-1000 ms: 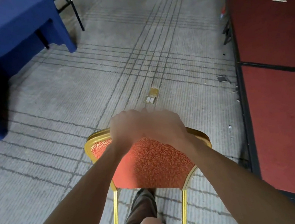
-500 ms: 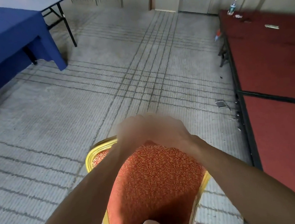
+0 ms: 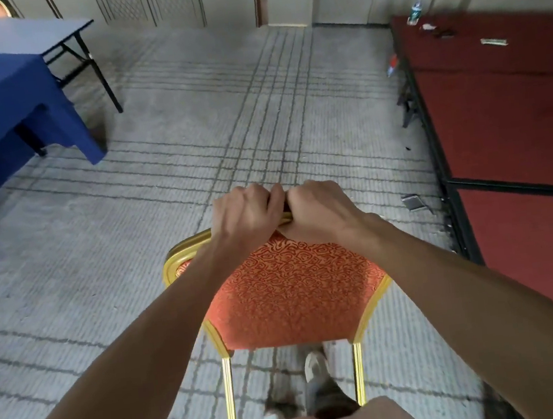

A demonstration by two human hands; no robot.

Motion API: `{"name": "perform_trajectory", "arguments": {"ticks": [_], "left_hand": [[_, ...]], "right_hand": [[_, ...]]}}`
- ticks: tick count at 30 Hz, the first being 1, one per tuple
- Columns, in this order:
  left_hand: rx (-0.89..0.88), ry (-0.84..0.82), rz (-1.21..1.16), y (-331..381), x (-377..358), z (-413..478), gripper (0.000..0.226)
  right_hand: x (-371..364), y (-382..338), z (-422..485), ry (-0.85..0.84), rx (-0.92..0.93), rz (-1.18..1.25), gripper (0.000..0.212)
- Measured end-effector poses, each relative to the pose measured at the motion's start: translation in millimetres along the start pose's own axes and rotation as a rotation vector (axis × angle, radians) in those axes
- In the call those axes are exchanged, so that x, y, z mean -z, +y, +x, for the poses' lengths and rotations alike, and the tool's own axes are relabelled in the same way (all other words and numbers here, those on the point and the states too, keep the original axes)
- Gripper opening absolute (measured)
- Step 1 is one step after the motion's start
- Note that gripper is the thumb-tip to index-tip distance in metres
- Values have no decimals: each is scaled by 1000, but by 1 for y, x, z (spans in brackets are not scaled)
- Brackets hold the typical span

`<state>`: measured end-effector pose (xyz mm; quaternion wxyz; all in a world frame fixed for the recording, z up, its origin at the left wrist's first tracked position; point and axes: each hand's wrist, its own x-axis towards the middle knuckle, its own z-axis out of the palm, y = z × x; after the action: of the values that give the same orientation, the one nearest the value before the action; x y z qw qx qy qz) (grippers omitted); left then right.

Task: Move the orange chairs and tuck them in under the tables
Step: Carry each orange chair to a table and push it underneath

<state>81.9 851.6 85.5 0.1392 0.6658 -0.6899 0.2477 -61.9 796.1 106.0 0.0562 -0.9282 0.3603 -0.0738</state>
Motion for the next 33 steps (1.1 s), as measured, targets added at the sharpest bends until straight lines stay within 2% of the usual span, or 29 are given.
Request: {"name": "perform_trajectory", "arguments": {"ticks": [2,4,6,9,12,14,17,23,28,30,31,33], "left_hand": [[22,-62,-96,-7,-26,14,40],[42,-100,-157,-7,-49,26,42],[141,-167,-211,-12,-77,42,30],[146,-252,-209,-22,-120,73,22],[89,-296,-166,-24,-163,110,14],[110,-296,-192,-29,-189,136,18],[160,-268,-205,-50,-211,175,27],[259,-223,-185,-84,-250,262,27],[116,-173,-227,-118,-278,309,18],[171,-152,-303,-126,-285,331,11],[263,-170,-354,-130,-292,346,16],[390,-171,-429,-138,-311,375,43]], "right_hand": [[-8,13,20,-3,17,4,24],[-23,28,43,-33,28,3,22],[-40,46,67,-63,52,-21,23],[-60,78,109,-147,84,-20,37],[-69,116,152,-242,49,-4,36],[-70,136,181,-271,31,52,29],[-66,154,226,-203,29,96,17],[-60,198,319,-88,-87,148,22],[-61,226,374,-19,-42,188,27],[-58,237,399,-4,-23,205,26],[-57,244,415,-7,-26,209,26],[-57,261,447,-1,-40,200,25]]}}
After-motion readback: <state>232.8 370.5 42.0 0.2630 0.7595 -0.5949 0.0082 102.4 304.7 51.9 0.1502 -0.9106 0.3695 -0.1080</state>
